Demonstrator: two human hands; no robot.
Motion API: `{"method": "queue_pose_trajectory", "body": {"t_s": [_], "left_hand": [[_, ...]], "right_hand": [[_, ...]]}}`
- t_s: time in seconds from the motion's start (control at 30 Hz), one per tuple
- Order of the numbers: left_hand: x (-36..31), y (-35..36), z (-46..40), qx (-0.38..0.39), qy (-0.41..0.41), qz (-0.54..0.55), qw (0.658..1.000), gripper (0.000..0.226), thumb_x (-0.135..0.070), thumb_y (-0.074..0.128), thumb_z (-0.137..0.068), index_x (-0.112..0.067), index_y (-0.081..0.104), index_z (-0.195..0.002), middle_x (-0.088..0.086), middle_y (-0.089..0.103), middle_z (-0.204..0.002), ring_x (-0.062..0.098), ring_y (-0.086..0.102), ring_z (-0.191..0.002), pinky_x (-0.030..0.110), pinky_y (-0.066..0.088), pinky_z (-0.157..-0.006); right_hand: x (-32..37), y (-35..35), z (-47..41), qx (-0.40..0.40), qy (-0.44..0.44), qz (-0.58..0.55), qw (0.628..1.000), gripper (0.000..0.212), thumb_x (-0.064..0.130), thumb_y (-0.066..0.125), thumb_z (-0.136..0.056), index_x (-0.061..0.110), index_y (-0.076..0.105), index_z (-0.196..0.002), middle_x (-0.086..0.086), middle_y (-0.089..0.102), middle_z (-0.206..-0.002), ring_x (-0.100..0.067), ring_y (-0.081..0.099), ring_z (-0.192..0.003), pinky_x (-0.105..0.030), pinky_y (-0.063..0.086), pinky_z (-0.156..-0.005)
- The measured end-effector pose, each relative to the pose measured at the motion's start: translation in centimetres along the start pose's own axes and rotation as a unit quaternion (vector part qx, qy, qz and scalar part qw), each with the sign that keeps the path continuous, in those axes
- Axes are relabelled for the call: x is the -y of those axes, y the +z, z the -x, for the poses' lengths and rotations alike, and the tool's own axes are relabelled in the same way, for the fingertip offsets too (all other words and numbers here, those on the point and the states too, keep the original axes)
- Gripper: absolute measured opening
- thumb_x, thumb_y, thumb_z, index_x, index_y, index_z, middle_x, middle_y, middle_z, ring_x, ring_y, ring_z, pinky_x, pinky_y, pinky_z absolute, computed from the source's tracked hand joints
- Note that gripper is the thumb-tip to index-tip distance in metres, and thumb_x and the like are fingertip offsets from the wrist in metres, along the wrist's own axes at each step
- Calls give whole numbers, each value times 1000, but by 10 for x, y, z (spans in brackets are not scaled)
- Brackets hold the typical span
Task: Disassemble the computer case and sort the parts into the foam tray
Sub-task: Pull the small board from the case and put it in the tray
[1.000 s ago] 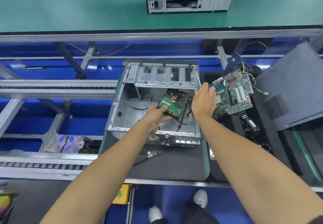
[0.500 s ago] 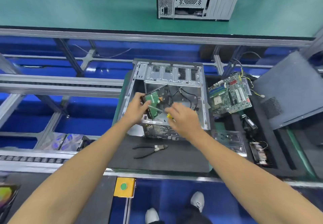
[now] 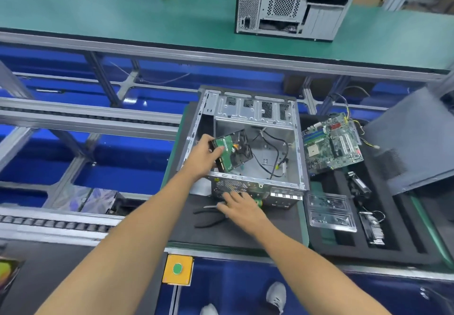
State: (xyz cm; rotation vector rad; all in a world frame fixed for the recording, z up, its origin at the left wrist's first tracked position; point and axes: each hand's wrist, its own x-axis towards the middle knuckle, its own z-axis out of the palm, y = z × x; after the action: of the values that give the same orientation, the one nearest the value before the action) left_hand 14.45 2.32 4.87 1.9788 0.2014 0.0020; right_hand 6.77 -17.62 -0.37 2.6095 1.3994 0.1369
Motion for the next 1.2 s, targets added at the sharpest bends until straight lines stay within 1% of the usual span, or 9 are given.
{"method": "queue_pose_trajectory", "body": {"t_s": [0.13,0.33,0.47,0.57,0.67,0.8,0.9,1.03,1.2], "left_hand": [[-1,0,2,-1,4,-1,1000,27,-43,63,-99,-24,48,-112,12,69,-94,32,72,-84,49,63,-73],[-7,-2,5,1,4,1,1000,30,-43,63,-100,-22,49,-116,8,68,-93,15,69,-75,18,55,-57],[-12,-2,8,12,-9,-21,1000,34,-45,62,-100,-22,48,-120,8,69,-97,21,70,-78,32,62,-63],[-16,-2,12,10,-20,-2,1000,35,-43,63,-100,-22,49,-123,10,69,-103,31,70,-89,53,60,-80],[-23,-1,16,1,-19,36,999,32,-36,64,-100,-20,53,-126,6,69,-111,28,69,-101,53,58,-89],[-53,14,27,-57,0,37,998,23,-36,64,-100,-19,60,-115,-2,69,-108,14,66,-101,43,55,-86],[-95,50,42,-118,28,37,992,19,-37,66,-98,-21,55,-100,3,65,-88,21,64,-80,47,54,-72],[-151,116,60,-110,6,160,981,24,-35,69,-95,-17,54,-100,8,65,-94,33,69,-90,54,62,-75],[-197,210,54,-43,-62,217,973,33,-26,72,-93,-4,50,-105,25,61,-95,35,66,-78,40,62,-61]], "right_hand": [[13,4,-6,24,42,-26,998,50,17,83,-64,24,64,-110,-3,63,-105,-22,60,-86,-33,49,-65],[19,7,11,88,100,-98,986,45,6,59,-85,14,52,-128,-14,53,-128,-34,55,-109,-43,48,-77],[22,12,38,120,85,-117,982,52,16,50,-89,16,46,-141,-14,46,-143,-35,48,-124,-46,39,-107],[19,11,59,79,106,-152,980,60,22,56,-81,23,45,-140,-5,48,-136,-29,50,-118,-42,40,-106],[6,0,79,17,145,-177,973,60,29,59,-79,28,46,-137,-1,41,-137,-26,44,-122,-44,36,-110],[-42,-34,89,-111,110,-117,981,66,41,69,-69,29,44,-129,-1,39,-131,-23,40,-116,-40,33,-101],[-84,-71,84,-219,183,-224,932,72,35,71,-70,23,40,-135,-5,36,-137,-26,37,-125,-44,39,-106],[-132,-109,93,-241,232,-308,891,88,39,71,-72,29,32,-151,-2,33,-153,-23,39,-139,-37,44,-104],[-182,-109,149,-241,291,-235,895,71,19,78,-79,15,50,-144,-6,59,-135,-30,66,-110,-43,60,-70]]}}
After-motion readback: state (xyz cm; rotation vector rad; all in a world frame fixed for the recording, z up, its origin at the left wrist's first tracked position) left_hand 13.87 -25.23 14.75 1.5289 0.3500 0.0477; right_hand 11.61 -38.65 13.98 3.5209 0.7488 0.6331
